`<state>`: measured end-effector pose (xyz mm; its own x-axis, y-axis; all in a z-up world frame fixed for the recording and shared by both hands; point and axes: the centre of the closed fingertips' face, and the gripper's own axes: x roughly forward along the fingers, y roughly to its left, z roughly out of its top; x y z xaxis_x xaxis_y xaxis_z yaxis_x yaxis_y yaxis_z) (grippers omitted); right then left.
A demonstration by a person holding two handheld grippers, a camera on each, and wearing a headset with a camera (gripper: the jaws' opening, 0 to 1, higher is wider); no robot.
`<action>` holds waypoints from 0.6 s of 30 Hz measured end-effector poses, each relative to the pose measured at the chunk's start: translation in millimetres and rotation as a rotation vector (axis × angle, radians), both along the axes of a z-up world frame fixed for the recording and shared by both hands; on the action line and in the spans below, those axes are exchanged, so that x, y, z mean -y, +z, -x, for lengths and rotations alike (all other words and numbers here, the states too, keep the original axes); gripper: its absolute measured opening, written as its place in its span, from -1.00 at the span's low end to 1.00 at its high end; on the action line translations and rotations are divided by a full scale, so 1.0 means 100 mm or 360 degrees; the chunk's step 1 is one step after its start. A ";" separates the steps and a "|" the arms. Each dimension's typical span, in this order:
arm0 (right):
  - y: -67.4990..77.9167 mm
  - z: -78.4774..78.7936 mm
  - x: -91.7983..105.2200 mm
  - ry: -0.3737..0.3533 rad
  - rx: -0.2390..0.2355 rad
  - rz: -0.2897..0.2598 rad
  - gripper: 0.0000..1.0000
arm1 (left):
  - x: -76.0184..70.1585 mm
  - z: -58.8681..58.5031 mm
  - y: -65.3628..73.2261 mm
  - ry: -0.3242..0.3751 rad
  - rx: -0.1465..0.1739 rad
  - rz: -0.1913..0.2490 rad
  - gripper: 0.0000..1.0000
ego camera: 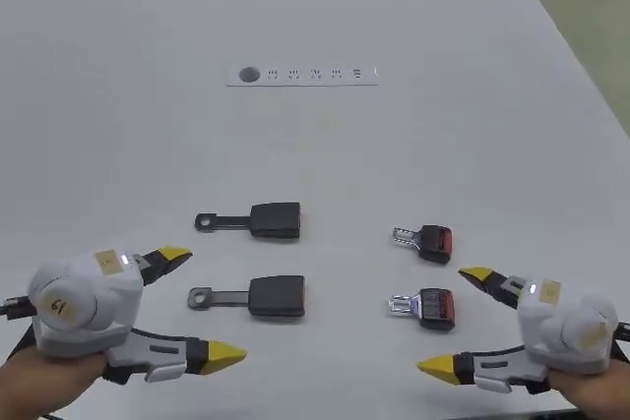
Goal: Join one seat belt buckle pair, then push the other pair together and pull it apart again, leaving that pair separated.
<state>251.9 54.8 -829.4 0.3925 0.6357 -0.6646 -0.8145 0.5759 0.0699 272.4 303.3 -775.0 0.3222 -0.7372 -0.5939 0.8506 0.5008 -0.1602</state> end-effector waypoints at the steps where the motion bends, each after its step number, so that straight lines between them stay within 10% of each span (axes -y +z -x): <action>1: -0.01 -0.01 0.01 0.0012 -0.0017 0.0006 0.74 | 0.01 -0.01 -0.01 -0.0005 -0.0008 0.0001 0.81; 18: -0.18 -0.02 0.04 0.0257 -0.0162 0.0059 0.53 | 0.25 -0.12 -0.41 -0.0271 -0.0006 -0.0098 0.56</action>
